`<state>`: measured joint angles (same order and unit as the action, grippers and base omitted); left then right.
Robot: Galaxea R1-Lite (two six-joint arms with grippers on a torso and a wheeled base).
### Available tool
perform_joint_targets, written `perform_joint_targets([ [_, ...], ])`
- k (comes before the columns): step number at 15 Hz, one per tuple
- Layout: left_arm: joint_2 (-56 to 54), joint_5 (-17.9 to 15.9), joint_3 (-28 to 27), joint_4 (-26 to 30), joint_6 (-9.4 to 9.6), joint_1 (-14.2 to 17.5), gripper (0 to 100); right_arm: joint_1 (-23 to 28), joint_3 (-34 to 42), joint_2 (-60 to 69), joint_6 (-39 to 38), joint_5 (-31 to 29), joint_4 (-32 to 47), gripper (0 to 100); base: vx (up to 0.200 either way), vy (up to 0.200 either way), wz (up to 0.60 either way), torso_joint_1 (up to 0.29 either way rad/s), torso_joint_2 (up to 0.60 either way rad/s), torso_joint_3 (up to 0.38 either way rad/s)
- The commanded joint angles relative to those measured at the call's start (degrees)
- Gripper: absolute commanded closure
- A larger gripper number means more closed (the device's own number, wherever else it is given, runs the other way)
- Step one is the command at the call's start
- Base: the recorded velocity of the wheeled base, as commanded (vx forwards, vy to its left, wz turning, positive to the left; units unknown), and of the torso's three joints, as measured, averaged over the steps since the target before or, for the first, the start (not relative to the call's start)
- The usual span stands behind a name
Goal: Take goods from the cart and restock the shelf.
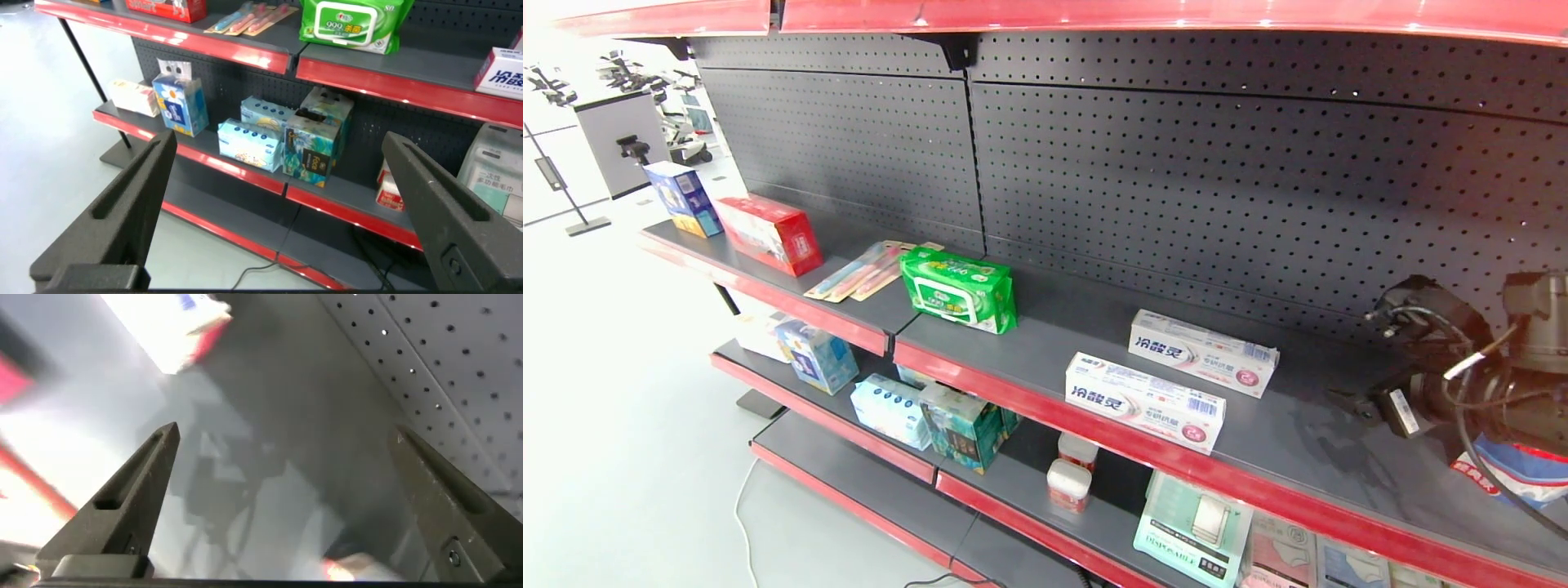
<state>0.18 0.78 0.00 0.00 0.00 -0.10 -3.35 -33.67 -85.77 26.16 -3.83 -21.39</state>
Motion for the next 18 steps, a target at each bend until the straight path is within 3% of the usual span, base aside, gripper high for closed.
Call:
perform_joint_targets([
  [1,0.1,0.0,0.0,0.0,0.0,0.0,0,-1.7,2.9,11.3,-5.3,2.7,-0.1,0,0.0,0.0,0.0,0.0,0.0,0.0],
  [4,0.1,0.0,0.0,0.0,0.0,0.0,0,-5.4,5.6,22.0,-15.6,2.5,-0.1,0,0.0,0.0,0.0,0.0,0.0,0.0],
  [8,0.1,0.0,0.0,0.0,0.0,0.0,0,-0.3,21.7,44.6,-17.0,1.9,0.7,0,0.0,0.0,0.0,0.0,0.0,0.0],
  [12,0.1,0.0,0.0,0.0,0.0,0.0,0,1.6,24.5,53.3,-19.7,1.1,1.7,0,0.0,0.0,0.0,0.0,0.0,0.0],
  [16,0.1,0.0,0.0,0.0,0.0,0.0,0,2.1,26.2,67.1,-19.7,0.2,12.1,0,0.0,0.0,0.0,0.0,0.0,0.0],
  [18,0.1,0.0,0.0,0.0,0.0,0.0,0,2.1,26.7,78.2,-19.8,0.3,22.3,0,0.0,0.0,0.0,0.0,0.0,0.0],
])
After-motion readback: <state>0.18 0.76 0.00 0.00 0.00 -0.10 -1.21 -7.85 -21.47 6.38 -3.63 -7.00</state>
